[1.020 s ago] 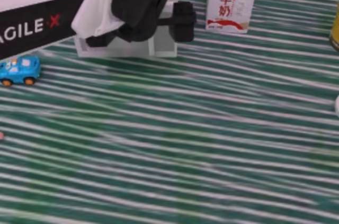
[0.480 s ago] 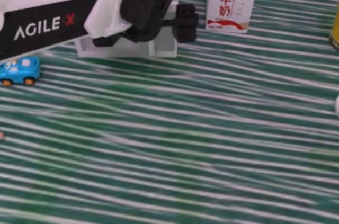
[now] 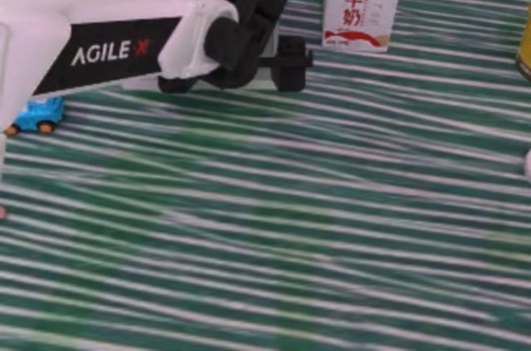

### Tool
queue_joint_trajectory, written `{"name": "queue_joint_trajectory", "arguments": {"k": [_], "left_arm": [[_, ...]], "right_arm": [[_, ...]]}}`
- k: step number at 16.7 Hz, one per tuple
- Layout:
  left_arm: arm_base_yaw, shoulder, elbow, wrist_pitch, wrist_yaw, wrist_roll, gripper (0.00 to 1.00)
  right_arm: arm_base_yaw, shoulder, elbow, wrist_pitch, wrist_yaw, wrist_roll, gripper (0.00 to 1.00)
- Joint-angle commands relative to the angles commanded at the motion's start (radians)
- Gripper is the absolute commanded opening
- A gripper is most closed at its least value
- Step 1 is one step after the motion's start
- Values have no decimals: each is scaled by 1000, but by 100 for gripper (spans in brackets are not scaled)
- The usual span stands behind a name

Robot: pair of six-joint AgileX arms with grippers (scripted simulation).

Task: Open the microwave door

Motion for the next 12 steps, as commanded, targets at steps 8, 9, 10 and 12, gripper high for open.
{"name": "queue_joint_trajectory", "arguments": {"k": [8, 9, 10, 12], "left_arm": [[0, 0, 0, 0, 0, 0, 40], [0, 0, 0, 0, 0, 0, 32], [0, 0, 0, 0, 0, 0, 25], [0, 0, 0, 0, 0, 0, 10]], "right_arm": [[0, 0, 0, 0, 0, 0, 100], [0, 0, 0, 0, 0, 0, 100], [0, 0, 0, 0, 0, 0, 100], [0, 0, 0, 0, 0, 0, 100]]}}
